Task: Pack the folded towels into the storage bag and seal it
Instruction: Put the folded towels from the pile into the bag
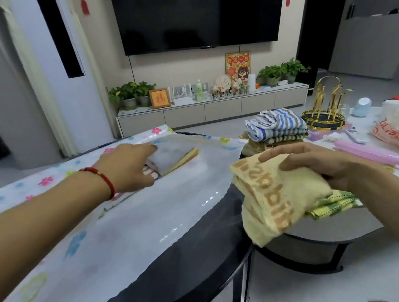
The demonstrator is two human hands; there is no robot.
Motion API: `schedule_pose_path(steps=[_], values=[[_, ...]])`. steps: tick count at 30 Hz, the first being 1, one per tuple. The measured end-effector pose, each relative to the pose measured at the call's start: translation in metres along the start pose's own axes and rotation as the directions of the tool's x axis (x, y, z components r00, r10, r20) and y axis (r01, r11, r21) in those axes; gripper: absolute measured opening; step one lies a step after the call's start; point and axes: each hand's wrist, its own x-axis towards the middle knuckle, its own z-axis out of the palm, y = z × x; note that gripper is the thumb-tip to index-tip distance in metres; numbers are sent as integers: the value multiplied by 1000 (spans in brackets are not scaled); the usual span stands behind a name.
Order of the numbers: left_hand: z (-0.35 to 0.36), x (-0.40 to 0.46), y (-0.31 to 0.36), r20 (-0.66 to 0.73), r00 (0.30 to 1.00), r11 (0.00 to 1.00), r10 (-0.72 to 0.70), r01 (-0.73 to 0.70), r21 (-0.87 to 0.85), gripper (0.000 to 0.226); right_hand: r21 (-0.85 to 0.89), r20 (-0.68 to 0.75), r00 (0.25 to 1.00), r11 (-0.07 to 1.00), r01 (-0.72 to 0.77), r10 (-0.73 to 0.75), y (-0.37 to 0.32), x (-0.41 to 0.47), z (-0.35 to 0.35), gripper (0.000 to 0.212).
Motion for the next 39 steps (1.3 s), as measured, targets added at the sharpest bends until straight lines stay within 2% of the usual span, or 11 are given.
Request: schedule_pose_path(steps=[5, 9, 14, 18, 20, 23, 26, 29, 32, 36, 39], values=[[-39, 7, -17, -10, 1000, 1000, -5, 5, -18, 75, 12, 98, 992, 997, 74, -75, -7, 72, 111, 37], [-56, 11, -24, -14, 999, 999, -30, 30, -27, 70, 106, 40, 995, 990, 88, -93, -9, 169, 198, 48], [-67, 9, -39, -60, 998, 999, -25, 22, -40, 59, 382, -103, 977, 899, 214, -189, -12, 281, 285, 54], [-66, 10, -51, -52, 999, 998, -11, 8, -59, 67, 265, -68, 997, 963, 53, -36, 31, 309, 318, 67], [-60, 10, -51, -51, 999, 999, -9, 6, -54, 70, 164, -83, 995, 984, 64, -51, 44, 305, 317, 66], [-44, 9, -46, -61, 998, 999, 14, -16, -36, 66, 73, -108, 991, 993, 93, -85, 47, 280, 289, 47], [-23, 12, -34, -64, 997, 999, 50, -50, 3, 51, -178, -101, 984, 976, 126, -146, 46, 232, 227, 23], [0, 16, -18, -38, 997, 996, 71, -69, 50, 68, -345, -37, 988, 930, 129, -151, 46, 173, 146, 19], [23, 21, 3, -21, 993, 989, 114, -112, 101, 72, -416, -211, 965, 907, 56, -156, 61, 115, 66, 16], [44, 31, 32, -23, 991, 969, 131, -123, 216, 73, -642, -621, 740, 709, -292, -259, 101, 72, -34, 17], [49, 39, 48, -39, 994, 975, 98, -88, 206, 75, -674, -717, 657, 472, -568, -233, 123, 56, -91, 32]])
